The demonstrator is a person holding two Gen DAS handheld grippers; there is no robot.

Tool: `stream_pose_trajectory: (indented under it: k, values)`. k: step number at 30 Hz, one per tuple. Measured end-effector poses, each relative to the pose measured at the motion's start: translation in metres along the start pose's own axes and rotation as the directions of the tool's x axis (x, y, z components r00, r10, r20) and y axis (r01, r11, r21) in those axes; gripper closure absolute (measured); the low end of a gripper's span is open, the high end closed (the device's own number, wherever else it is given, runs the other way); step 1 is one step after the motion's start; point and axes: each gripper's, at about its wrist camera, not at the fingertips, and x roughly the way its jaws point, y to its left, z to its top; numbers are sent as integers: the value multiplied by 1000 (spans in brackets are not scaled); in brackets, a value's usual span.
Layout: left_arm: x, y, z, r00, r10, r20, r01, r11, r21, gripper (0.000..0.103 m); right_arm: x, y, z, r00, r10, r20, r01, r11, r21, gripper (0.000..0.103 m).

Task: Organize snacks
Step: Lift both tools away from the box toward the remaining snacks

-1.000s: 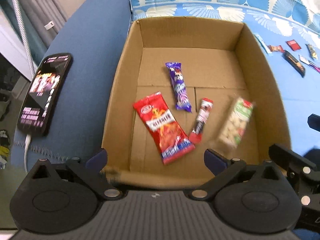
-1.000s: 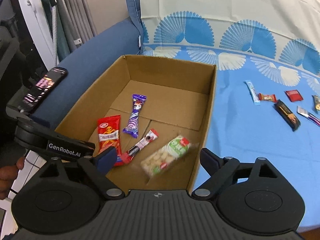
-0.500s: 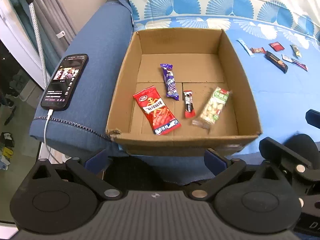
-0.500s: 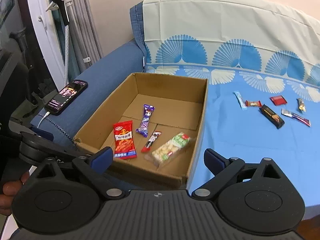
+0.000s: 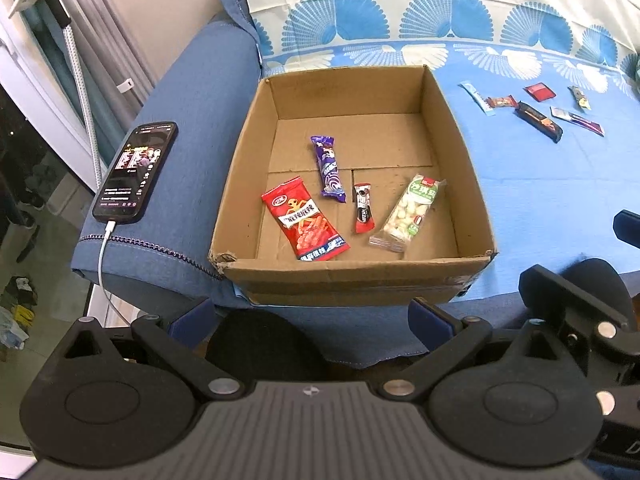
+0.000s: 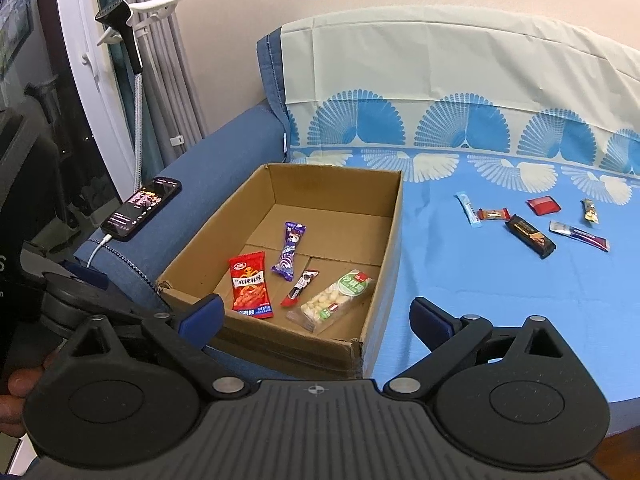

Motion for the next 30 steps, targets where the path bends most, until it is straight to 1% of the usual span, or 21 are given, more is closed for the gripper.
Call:
stream_pose_trajectory:
  k: [9, 15, 23, 27, 30]
  values:
    - [1, -14, 6, 1000, 19, -12, -18, 1000, 23, 0, 0, -14, -2, 1000, 14, 4, -14, 999, 33, 4]
    - [9, -33, 18, 999, 16, -40, -14, 998, 54, 0, 5, -32, -3, 1000, 16, 0, -16, 997, 71, 4]
    - [28, -76, 42, 996, -4, -84, 14, 992, 124, 0, 12, -77, -3, 1000, -6, -14, 8, 989, 145, 4]
    - [41, -106, 61, 994, -27, -104, 44, 986, 163, 0, 17, -106, -1, 999, -39, -19, 42, 983, 180, 3]
    - [51, -128, 79, 992, -46, -116, 67, 980, 185, 0, 21, -132, 3, 997, -82, -17, 83, 976, 202, 3]
